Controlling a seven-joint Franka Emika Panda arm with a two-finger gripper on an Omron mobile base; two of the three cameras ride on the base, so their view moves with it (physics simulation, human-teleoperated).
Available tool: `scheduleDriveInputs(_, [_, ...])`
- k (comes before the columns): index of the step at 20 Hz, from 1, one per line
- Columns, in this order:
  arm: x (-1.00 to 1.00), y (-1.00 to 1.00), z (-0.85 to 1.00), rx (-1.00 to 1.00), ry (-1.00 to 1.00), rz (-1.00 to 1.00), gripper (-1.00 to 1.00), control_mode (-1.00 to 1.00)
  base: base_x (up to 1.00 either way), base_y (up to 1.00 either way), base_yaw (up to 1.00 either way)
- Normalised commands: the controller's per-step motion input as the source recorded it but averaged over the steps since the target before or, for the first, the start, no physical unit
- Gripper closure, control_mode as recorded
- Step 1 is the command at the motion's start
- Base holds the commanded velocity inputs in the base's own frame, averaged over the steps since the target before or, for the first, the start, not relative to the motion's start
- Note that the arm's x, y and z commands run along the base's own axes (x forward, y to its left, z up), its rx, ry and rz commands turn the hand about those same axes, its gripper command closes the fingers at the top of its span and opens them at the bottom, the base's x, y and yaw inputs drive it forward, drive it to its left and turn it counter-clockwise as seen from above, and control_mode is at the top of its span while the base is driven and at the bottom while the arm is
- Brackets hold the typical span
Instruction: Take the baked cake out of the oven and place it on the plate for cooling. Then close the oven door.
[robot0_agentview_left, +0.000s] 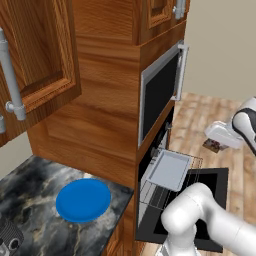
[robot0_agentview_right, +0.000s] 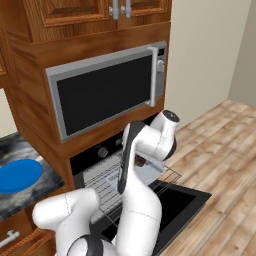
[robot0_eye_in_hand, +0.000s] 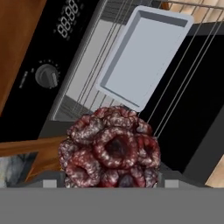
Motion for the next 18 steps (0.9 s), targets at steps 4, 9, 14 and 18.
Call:
scheduleDriveInputs(4, [-0.34, 0.22, 0.33, 0.00, -0.07, 0.00, 1.00, -1.00, 0.00, 0.00, 0.00])
scheduleDriveInputs(9, [-0.34, 0.17, 0.38, 0.00, -0.04, 0.00, 1.00, -1.00, 0.00, 0.00, 0.00])
scheduleDriveInputs(14, [-0.40, 0.11, 0.37, 0.00, -0.02, 0.00, 1.00, -1.00, 0.00, 0.00, 0.00])
scheduleDriveInputs(18, [-0.36, 0.14, 0.37, 0.00, 0.00, 0.00, 1.00, -1.00, 0.00, 0.00, 0.00])
